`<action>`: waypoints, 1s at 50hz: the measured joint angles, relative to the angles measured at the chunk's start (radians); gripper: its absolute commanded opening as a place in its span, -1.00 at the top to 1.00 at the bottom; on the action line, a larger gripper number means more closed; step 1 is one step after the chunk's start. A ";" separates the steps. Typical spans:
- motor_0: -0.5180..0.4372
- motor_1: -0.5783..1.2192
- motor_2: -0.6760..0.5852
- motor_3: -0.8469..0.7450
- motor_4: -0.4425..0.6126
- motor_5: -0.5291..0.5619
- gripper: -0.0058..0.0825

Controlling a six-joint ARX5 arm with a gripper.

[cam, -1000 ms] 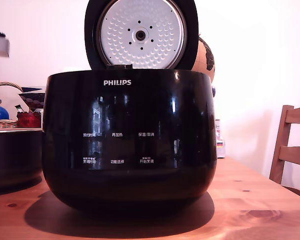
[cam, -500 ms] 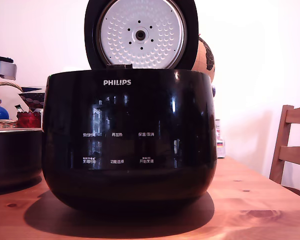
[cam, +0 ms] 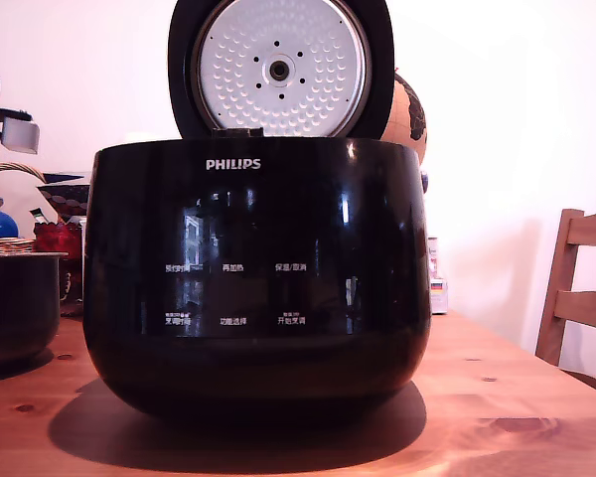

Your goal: Pick up the metallic pot next to the rice cooker

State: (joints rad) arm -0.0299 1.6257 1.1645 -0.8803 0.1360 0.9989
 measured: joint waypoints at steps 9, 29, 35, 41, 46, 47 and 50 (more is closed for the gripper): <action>-0.019 0.000 0.004 -0.022 -0.057 0.000 0.92; -0.071 -0.066 0.100 -0.227 -0.111 -0.031 0.92; -0.089 -0.101 0.188 -0.288 -0.120 -0.054 0.92; -0.111 -0.138 0.277 -0.377 -0.129 -0.079 0.92; -0.139 -0.146 0.353 -0.476 -0.133 -0.149 0.92; -0.146 -0.146 0.364 -0.491 -0.133 -0.149 0.92; -0.165 -0.147 0.383 -0.499 -0.137 -0.176 0.92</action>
State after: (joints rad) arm -0.1947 1.4788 1.5475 -1.3788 -0.0006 0.8227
